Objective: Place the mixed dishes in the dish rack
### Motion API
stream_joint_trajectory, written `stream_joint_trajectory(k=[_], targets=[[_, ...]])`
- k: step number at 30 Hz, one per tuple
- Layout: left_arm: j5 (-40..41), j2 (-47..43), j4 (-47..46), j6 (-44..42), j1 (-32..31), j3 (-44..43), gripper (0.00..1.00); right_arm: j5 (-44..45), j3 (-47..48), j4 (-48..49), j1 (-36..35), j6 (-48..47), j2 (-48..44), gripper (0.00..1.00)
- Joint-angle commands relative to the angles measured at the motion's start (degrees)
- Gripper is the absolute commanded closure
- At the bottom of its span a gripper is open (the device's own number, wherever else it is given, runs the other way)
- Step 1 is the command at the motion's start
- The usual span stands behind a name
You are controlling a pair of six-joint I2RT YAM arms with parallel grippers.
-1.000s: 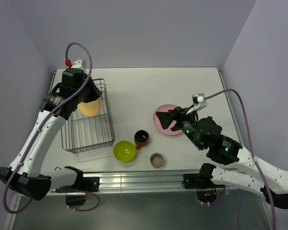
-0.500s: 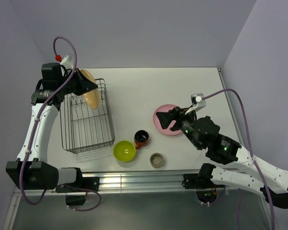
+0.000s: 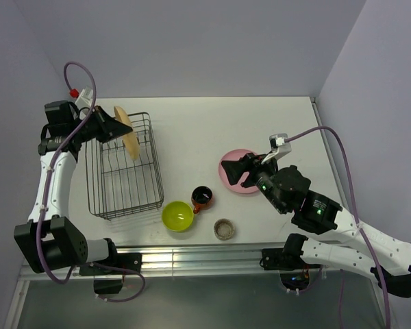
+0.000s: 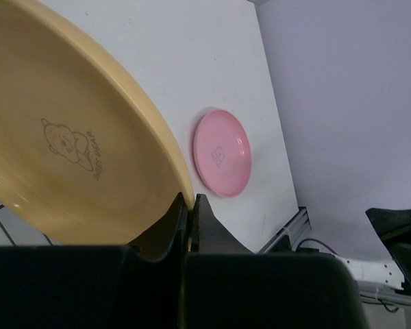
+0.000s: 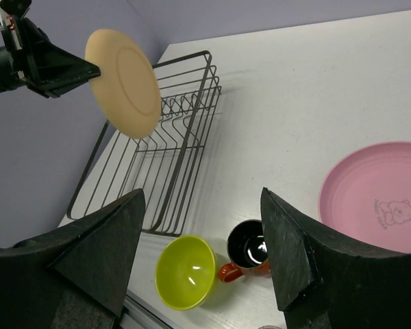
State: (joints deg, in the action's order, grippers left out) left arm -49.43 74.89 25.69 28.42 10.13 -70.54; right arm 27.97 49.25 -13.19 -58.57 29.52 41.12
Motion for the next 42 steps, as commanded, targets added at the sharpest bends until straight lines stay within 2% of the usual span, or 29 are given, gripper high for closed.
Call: stream_joint_trajectory(k=[1, 13, 28, 38, 42], targets=[[-8.83, 0.08, -8.62, 1.45, 0.68, 1.37, 1.00, 0.69, 0.05, 1.33, 0.38, -0.78, -0.08, 0.24], [-12.71, 3.06, -12.07, 3.12, 1.12, 3.22, 1.00, 0.95, -0.30, 0.97, 0.38, -0.78, -0.78, 0.24], [-17.63, 7.02, -15.93, 7.34, 4.81, 5.06, 1.00, 1.39, -0.12, 0.62, 0.38, -1.39, -1.57, 0.24], [-18.60, 9.39, -16.29, 9.19, 7.00, 5.85, 1.00, 1.13, -0.39, 1.32, 0.38, -1.74, -0.61, 0.24], [-16.85, 10.36, -12.88, 6.74, 7.45, 6.21, 1.00, 1.04, -0.30, 1.50, 0.38, -1.83, 0.01, 0.24]])
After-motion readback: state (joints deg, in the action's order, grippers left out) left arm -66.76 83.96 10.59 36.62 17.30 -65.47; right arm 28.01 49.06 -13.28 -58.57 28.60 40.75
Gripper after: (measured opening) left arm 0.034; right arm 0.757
